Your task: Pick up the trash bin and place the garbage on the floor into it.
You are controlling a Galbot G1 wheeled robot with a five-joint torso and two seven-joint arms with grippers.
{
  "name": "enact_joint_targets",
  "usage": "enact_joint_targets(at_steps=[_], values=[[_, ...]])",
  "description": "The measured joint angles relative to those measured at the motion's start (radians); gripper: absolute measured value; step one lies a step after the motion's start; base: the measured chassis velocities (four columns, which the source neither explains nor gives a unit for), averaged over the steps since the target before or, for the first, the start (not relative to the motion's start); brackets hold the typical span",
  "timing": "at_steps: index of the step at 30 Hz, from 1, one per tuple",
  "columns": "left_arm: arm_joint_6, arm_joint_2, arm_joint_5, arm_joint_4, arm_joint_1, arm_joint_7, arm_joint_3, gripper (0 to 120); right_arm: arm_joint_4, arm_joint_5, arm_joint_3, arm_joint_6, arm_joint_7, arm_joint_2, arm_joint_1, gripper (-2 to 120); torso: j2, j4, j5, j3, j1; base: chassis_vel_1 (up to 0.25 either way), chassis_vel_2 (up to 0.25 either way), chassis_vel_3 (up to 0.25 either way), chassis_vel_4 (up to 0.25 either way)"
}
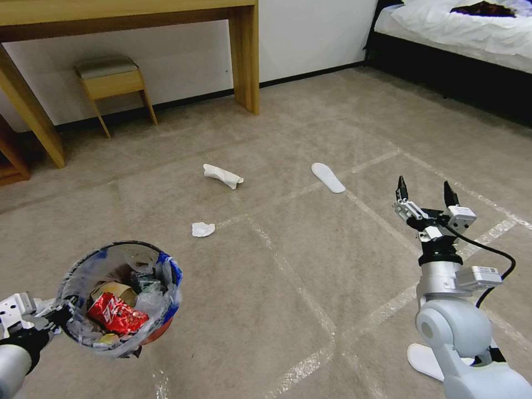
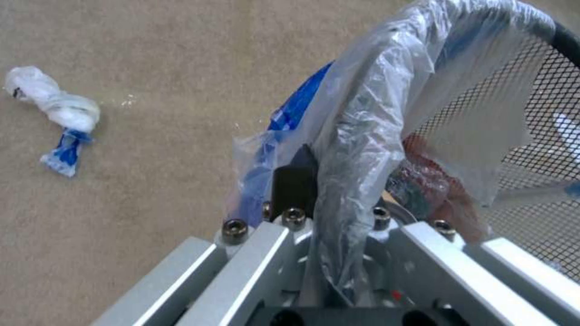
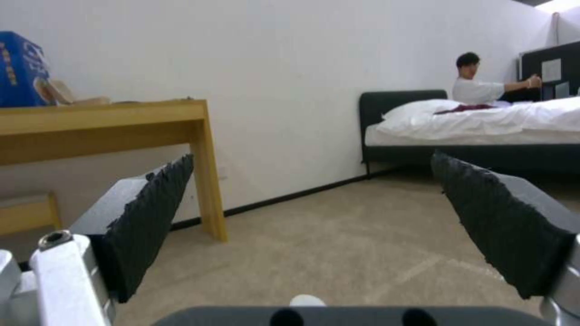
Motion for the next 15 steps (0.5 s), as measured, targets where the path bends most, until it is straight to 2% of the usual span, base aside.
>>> enact_joint_targets(at_steps=[15], values=[[-0.001,0.004,-0.007,0.006,-0.001,0.000,-0.003,1,-0.021,-0.003,-0.013,0.000,0.002,0.009,0.009,100,0.000,0.0000,0.0000,0.000,0.000,0.000,0.000,0.000,0.000]])
